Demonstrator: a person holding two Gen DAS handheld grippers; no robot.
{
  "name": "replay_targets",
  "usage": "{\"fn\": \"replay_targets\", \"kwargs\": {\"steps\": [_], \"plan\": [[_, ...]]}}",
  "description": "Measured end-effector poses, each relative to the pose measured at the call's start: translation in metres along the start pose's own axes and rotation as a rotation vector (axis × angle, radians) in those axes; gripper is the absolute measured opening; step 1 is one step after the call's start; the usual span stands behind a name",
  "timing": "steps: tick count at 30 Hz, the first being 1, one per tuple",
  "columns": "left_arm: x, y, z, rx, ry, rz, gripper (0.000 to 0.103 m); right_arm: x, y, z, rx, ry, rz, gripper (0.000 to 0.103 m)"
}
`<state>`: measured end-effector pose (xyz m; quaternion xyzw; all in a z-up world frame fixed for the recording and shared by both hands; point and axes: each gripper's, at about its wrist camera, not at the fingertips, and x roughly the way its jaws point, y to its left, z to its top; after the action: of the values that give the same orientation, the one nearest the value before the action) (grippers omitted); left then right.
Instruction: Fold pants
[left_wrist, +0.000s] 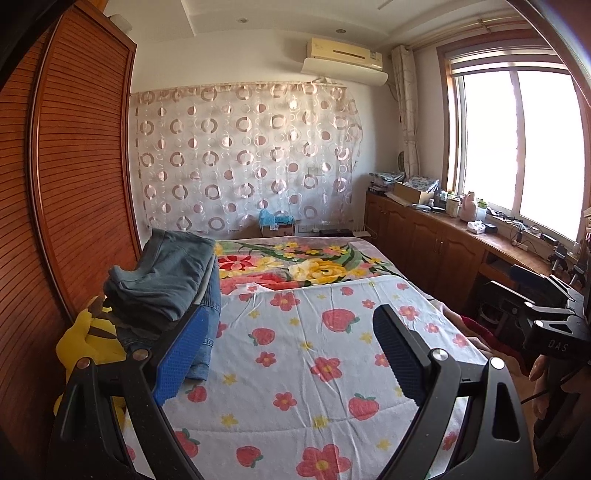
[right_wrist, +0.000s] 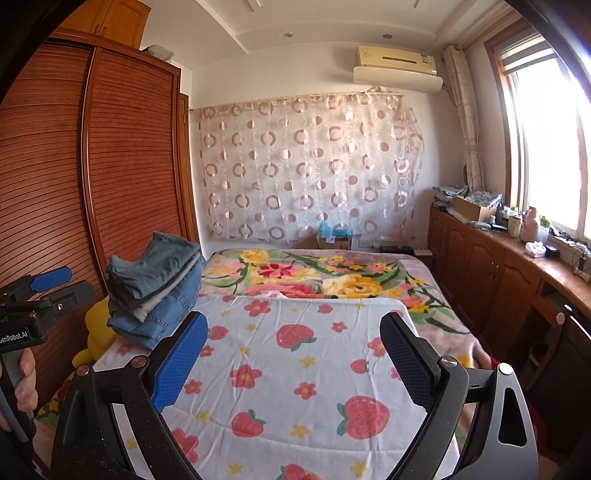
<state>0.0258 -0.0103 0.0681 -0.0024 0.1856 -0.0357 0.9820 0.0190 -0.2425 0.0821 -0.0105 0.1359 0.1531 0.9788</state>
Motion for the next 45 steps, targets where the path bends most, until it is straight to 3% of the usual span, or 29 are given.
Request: {"fn": "replay_targets", "kwargs": {"steps": [45], "plan": [[-0.0004, -0.0034, -0.0015, -0.004, -0.006, 0.002, 0.091, -0.0033, 0.0007, -0.0057, -0.008, -0.006, 0.01, 0.096]]}}
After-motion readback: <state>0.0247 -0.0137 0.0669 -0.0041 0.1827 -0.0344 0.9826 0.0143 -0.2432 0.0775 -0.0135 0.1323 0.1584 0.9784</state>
